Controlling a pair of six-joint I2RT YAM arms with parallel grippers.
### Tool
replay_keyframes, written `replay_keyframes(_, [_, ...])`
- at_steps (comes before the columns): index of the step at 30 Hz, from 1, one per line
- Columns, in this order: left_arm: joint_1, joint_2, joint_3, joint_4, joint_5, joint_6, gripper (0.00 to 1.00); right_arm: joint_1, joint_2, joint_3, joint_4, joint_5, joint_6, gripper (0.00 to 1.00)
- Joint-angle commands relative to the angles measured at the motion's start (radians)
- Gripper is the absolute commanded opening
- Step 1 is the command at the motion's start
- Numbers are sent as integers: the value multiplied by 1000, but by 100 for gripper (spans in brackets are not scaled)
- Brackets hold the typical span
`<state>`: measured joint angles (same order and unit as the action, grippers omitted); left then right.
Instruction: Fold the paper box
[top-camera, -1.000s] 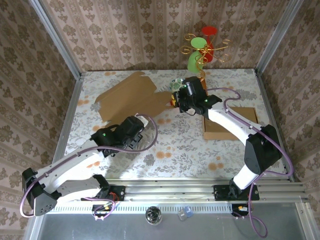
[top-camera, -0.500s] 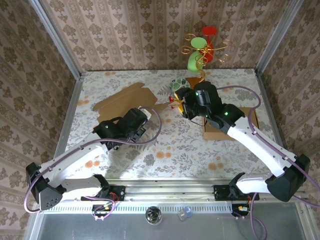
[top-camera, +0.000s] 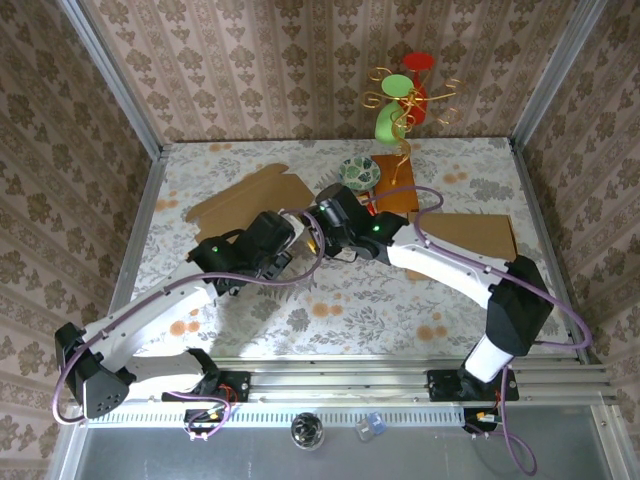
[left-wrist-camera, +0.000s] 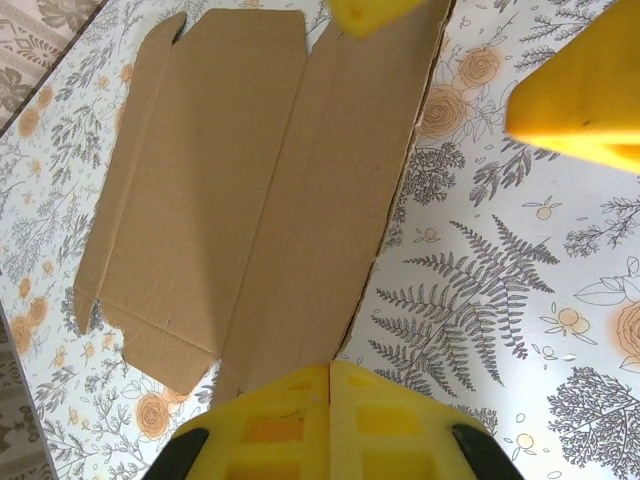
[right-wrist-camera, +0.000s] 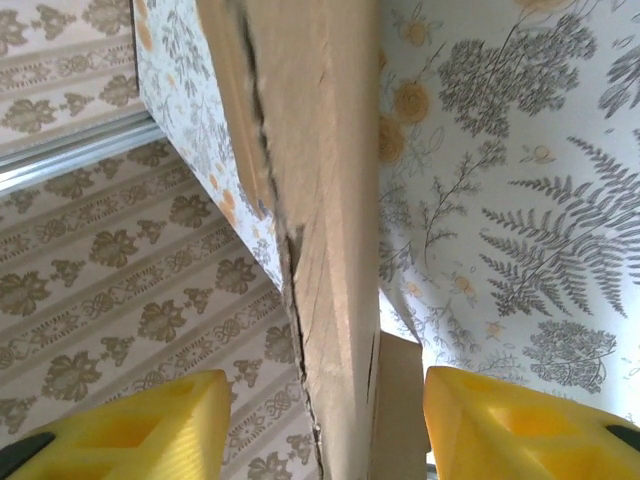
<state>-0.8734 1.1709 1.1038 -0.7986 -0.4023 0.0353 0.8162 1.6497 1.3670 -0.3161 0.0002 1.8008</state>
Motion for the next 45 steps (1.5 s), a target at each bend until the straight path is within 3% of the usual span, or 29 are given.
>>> replay_keyframes(1, [15, -11, 28, 18, 22, 20, 0, 13, 25, 54, 25, 15, 37, 50])
replay_keyframes(31, [54, -12, 30, 29, 63, 31, 0, 30, 154, 145, 6, -9, 37, 17])
replay_keyframes(37, [56, -23, 49, 20, 42, 13, 0, 29, 136, 146, 21, 22, 26, 0])
replay_keyframes(40, [70, -47, 93, 6, 18, -38, 30, 30, 122, 173, 13, 41, 6, 0])
replay_keyframes(45, [139, -105, 205, 13, 55, -146, 48, 31, 86, 209, 16, 79, -6, 0])
